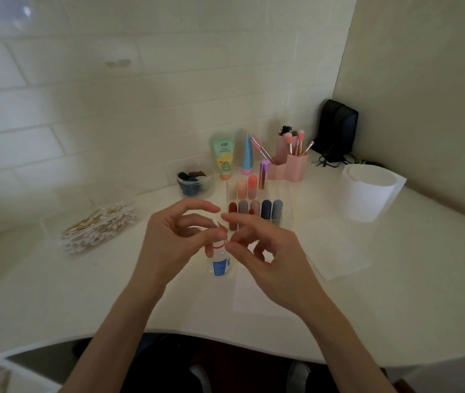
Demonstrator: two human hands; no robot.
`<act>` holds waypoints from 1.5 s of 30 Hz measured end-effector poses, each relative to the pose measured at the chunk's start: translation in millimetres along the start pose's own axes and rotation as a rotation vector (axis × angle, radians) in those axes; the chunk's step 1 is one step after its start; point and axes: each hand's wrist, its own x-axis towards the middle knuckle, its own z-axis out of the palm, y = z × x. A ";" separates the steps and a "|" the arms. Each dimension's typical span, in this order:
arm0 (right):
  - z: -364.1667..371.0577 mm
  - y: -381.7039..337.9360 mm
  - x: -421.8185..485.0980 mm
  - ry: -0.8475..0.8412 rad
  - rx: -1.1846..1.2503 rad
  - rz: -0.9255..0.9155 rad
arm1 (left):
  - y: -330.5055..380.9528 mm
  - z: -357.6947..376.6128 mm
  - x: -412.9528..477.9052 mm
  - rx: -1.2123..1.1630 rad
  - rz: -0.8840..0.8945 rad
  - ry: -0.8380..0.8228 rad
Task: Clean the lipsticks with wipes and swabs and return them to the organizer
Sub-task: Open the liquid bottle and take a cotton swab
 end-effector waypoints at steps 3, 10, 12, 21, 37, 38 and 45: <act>-0.5 -1.9 -1.0 -0.045 0.075 0.006 | -5.1 -6.5 0.5 0.036 -0.045 0.004; -9.6 3.0 0.1 0.014 0.255 0.060 | -40.3 -27.5 -8.2 0.242 -0.085 0.063; -11.0 1.4 -0.6 0.036 0.321 0.088 | -50.2 -27.4 -13.7 0.286 -0.078 0.051; -13.6 13.9 0.9 0.119 0.312 0.145 | -83.4 -21.9 -18.0 0.404 -0.137 -0.039; -21.4 11.9 16.7 0.334 0.017 -0.045 | -98.6 -1.6 -10.3 0.473 -0.009 -0.008; -22.3 12.8 18.1 0.329 -0.060 -0.070 | -98.0 -0.1 -9.6 0.460 -0.005 -0.008; -23.8 23.4 23.6 0.317 -0.354 -0.213 | -90.0 11.7 0.4 0.364 0.025 -0.049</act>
